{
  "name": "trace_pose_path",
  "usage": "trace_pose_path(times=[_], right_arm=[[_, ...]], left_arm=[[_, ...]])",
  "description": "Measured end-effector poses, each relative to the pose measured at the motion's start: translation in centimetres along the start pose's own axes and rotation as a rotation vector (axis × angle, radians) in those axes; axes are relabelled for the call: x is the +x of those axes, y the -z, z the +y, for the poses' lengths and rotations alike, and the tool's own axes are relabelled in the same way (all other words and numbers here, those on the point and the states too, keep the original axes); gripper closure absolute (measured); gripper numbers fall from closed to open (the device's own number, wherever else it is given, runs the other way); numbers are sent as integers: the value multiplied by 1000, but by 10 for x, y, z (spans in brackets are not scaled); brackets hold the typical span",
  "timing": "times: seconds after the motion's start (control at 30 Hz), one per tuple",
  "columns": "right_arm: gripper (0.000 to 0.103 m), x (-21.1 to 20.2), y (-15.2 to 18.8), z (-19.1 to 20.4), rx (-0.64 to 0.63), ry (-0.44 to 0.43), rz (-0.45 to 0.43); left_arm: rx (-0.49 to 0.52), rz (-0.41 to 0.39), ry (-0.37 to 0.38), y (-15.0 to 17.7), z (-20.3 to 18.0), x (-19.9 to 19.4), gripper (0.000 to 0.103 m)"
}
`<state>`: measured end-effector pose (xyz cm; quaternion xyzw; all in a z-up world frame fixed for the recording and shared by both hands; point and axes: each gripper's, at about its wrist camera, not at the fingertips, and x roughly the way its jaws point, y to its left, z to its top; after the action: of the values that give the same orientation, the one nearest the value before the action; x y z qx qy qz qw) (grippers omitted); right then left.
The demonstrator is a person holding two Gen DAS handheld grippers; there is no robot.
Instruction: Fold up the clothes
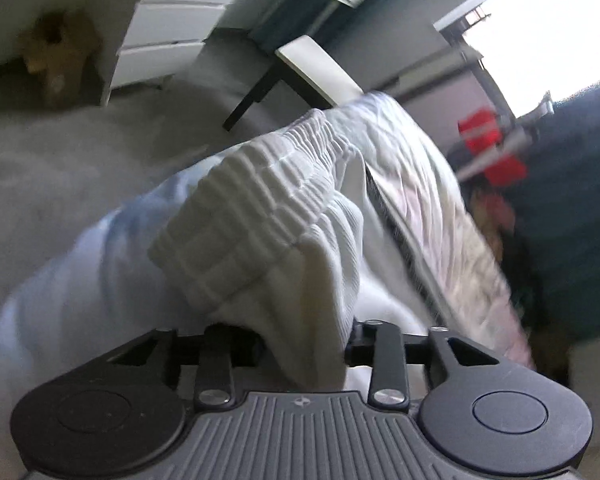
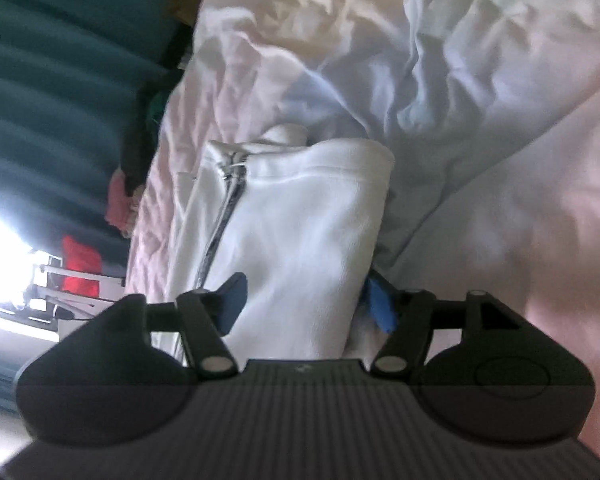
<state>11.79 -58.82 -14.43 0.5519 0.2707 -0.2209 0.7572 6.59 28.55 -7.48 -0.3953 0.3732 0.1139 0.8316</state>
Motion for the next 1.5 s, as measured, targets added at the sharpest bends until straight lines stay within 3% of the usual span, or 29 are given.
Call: trace_pose_path(times=[0.1, 0.17, 0.23, 0.37, 0.5, 0.67, 0.77, 1.0, 1.27, 1.33, 1.43, 1.5], right_arm=[[35, -9, 9, 9, -45, 65, 2], [35, -16, 19, 16, -96, 84, -6], [35, -23, 29, 23, -144, 97, -22], [34, -33, 37, 35, -194, 107, -89], [34, -35, 37, 43, -220, 117, -169], [34, -33, 36, 44, -188, 78, -203], [34, -29, 40, 47, -209, 85, -226], [34, -2, 31, 33, -153, 132, -272], [34, 10, 26, 30, -117, 127, -365], [34, 12, 26, 30, -121, 131, -379], [34, 16, 23, 24, -87, 137, -360], [34, 18, 22, 20, -56, 137, -346]], left_arm=[[145, -23, -55, 9, -17, -25, 50], [254, -63, -82, 20, -40, -41, 40], [374, -116, -104, 33, -67, -54, 38], [598, -172, -53, 62, -140, -54, 31], [805, -88, 140, 95, -228, -5, 30], [1026, 80, 315, 160, -338, 89, 31], [1156, 151, 377, 211, -400, 143, 31], [1413, 260, 467, 312, -490, 259, 32], [1529, 334, 537, 386, -567, 343, 37], [1518, 377, 515, 401, -580, 357, 40], [1501, 396, 497, 412, -590, 370, 54], [1510, 381, 487, 417, -592, 370, 72]])
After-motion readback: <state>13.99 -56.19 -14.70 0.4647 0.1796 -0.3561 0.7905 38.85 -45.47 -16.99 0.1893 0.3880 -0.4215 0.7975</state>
